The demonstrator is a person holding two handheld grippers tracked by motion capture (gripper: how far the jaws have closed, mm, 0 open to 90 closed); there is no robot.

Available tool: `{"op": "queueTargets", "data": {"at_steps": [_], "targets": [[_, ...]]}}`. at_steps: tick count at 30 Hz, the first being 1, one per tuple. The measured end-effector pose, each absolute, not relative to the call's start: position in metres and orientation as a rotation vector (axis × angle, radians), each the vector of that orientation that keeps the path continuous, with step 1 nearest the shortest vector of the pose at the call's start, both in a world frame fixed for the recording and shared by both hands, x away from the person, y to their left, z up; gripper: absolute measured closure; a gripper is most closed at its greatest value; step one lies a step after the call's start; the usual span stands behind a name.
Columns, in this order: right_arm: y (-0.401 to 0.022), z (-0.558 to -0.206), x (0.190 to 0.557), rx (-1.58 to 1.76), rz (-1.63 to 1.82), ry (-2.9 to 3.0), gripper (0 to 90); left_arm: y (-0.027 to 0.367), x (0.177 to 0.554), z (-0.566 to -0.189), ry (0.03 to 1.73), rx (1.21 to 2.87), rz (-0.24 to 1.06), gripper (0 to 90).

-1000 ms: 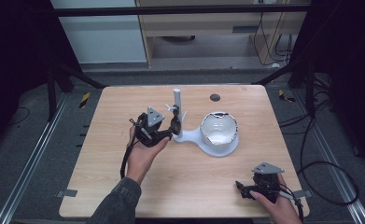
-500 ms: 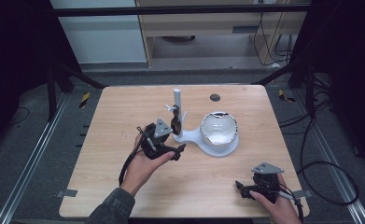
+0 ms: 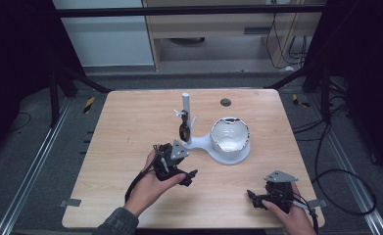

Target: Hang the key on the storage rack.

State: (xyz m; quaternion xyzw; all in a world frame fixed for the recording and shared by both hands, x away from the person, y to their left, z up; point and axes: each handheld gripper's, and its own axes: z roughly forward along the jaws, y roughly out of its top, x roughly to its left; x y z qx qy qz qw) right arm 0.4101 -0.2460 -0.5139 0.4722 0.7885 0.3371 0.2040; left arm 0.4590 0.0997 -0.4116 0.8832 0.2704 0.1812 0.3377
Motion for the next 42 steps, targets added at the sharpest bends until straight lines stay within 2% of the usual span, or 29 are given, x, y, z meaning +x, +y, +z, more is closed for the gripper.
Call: {"op": "queueTargets", "data": {"at_steps": [26,42], "targets": [[-0.246,-0.514,0.410,1.317,0.941,2.199,0.4,0.134,0.455,-0.455,0.825,2.313,0.378,6.8],[-0.246,-0.514,0.410,1.316,0.938,2.198,0.4,0.165,0.458,-0.481,0.964,2.269,0.402,7.7]]}}
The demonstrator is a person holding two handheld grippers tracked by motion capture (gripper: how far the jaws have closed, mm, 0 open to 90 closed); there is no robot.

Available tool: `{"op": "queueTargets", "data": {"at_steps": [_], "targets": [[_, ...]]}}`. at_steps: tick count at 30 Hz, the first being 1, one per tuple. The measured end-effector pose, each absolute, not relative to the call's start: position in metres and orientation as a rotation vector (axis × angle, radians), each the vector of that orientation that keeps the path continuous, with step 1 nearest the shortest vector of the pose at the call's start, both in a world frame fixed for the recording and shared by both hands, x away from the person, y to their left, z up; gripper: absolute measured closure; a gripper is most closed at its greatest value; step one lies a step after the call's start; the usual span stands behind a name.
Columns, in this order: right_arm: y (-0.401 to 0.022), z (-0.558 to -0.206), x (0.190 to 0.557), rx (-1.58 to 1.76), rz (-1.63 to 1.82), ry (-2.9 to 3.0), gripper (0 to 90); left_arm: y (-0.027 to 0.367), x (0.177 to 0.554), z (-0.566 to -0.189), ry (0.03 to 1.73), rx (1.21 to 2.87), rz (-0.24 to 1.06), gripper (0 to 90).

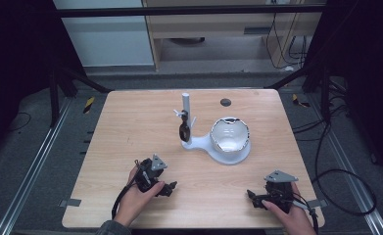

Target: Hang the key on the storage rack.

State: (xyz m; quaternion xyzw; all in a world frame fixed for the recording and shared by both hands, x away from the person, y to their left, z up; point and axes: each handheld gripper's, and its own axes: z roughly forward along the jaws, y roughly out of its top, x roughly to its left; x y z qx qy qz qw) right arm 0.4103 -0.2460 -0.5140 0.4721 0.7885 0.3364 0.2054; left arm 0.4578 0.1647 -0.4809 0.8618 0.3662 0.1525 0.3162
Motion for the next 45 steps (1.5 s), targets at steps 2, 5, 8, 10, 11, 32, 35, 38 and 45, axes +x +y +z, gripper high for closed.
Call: {"op": "queueTargets", "data": {"at_steps": [2,5,8,10,11,32,35,38,45], "targets": [[-0.246,-0.514,0.410,1.318,0.940,2.199,0.4,0.170,0.459,-0.483,0.982,2.251,0.405,7.6],[-0.246,-0.514,0.410,1.317,0.939,2.198,0.4,0.179,0.462,-0.489,1.011,2.245,0.418,8.1],[-0.246,-0.514,0.410,1.316,0.939,2.198,0.4,0.183,0.463,-0.492,1.026,2.239,0.417,8.1],[-0.246,-0.514,0.410,1.316,0.939,2.198,0.4,0.186,0.463,-0.495,1.041,2.234,0.417,8.1],[-0.246,-0.514,0.410,1.318,0.941,2.199,0.4,0.188,0.464,-0.496,1.042,2.230,0.414,8.0],[-0.246,-0.514,0.410,1.318,0.941,2.199,0.4,0.202,0.471,-0.507,1.060,2.165,0.464,4.6],[-0.246,-0.514,0.410,1.318,0.939,2.199,0.4,0.203,0.471,-0.508,1.050,2.156,0.472,3.5],[-0.246,-0.514,0.410,1.317,0.939,2.198,0.4,0.204,0.471,-0.509,1.046,2.153,0.472,2.4],[-0.246,-0.514,0.410,1.317,0.938,2.197,0.4,0.203,0.471,-0.509,1.049,2.153,0.471,1.7]]}}
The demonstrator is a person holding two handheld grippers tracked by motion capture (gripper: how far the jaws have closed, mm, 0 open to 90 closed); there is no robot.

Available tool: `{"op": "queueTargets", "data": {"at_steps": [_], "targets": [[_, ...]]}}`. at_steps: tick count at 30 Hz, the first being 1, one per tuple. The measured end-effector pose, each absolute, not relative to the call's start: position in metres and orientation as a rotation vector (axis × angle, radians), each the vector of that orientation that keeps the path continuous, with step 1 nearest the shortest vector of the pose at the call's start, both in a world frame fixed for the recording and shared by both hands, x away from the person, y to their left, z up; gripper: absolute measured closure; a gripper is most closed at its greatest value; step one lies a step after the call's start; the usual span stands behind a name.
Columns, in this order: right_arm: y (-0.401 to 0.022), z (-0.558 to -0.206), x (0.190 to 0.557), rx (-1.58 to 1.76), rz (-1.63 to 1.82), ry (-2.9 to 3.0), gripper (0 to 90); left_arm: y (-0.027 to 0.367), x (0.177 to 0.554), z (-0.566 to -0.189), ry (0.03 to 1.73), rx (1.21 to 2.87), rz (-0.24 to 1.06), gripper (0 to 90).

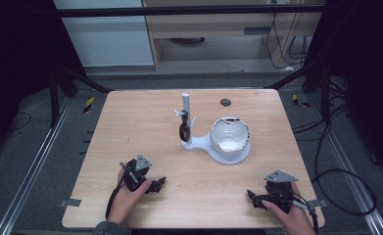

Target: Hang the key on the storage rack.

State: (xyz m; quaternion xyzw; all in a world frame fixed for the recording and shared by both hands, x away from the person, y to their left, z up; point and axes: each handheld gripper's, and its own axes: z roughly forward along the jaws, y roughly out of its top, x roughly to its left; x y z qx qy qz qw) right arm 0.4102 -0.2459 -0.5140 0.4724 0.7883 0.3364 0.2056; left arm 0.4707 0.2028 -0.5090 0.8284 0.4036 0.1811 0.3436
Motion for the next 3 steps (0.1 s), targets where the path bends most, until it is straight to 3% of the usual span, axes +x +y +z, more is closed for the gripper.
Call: {"op": "queueTargets", "data": {"at_steps": [3], "targets": [[-0.2459,-0.5141,0.4102,1.316,0.938,2.196,0.4,0.2022,0.4706,-0.5091,1.052,2.152,0.471,1.3]]}}
